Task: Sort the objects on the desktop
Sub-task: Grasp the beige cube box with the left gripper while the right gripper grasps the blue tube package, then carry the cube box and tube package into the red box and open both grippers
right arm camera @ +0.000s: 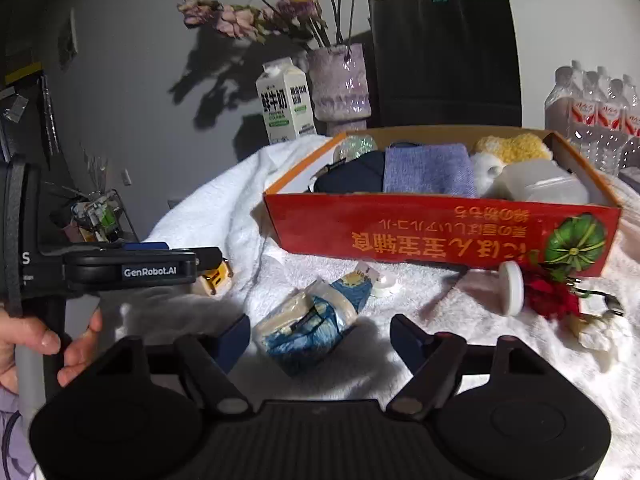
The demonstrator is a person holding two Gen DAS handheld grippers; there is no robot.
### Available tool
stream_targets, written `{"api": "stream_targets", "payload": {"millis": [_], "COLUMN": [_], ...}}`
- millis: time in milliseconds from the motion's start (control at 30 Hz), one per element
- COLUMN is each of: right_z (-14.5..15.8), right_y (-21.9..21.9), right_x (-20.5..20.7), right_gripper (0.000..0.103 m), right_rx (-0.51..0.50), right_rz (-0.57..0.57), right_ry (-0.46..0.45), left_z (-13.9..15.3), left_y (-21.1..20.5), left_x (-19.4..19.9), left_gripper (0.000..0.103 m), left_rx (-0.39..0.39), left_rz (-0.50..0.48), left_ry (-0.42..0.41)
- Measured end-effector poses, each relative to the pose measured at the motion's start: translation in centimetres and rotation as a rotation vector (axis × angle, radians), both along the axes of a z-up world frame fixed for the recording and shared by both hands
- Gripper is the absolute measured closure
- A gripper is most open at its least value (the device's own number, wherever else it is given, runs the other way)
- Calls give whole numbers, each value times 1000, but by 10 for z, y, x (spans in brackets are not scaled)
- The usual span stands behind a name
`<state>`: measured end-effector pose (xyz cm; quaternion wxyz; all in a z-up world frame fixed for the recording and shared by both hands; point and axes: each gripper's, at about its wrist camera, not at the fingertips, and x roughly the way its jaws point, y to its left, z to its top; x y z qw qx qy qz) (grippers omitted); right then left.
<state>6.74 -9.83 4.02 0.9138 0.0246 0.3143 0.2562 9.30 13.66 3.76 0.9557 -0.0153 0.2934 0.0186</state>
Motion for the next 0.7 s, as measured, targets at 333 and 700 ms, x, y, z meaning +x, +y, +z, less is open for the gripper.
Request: {"api": "stream_targets", "payload": {"millis": [333,700], "right_z": [-14,33], "right_y": [19,-45], "right_x": [11,-42], "right_gripper": [78,90], "right_rx": [-96,-2], "right_rz": [-49,-109], "right_ry": [-78,-197], "left_z": [-7,56], "left_y": [8,-24], "left_x": [5,-69], "left_gripper": [61,61], "left_rx": [-65,-70], "left_rz": [-15,-48], "left_ry": [16,-163]}}
